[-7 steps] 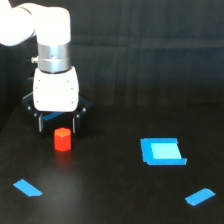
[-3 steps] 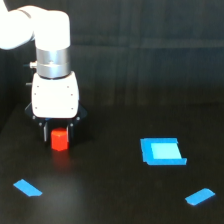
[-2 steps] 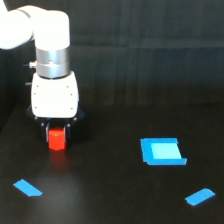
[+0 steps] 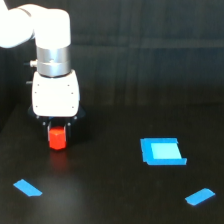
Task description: Pick up the red object from the table
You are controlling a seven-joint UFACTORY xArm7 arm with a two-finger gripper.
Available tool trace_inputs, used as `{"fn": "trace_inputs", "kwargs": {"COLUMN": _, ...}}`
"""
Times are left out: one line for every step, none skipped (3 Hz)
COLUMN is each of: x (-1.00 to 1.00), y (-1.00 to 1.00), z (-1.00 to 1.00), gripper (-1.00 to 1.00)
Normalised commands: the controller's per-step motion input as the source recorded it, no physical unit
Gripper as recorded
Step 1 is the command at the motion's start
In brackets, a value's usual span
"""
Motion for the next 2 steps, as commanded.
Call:
{"fn": "trace_inputs", "kwargs": {"x": 0.29, "y": -0.08, "z": 0.92, "gripper": -0.93}}
{"fn": "trace_inputs", "kwargs": {"x": 0.28, "y": 0.03, "z": 0.95, "gripper": -0.96}}
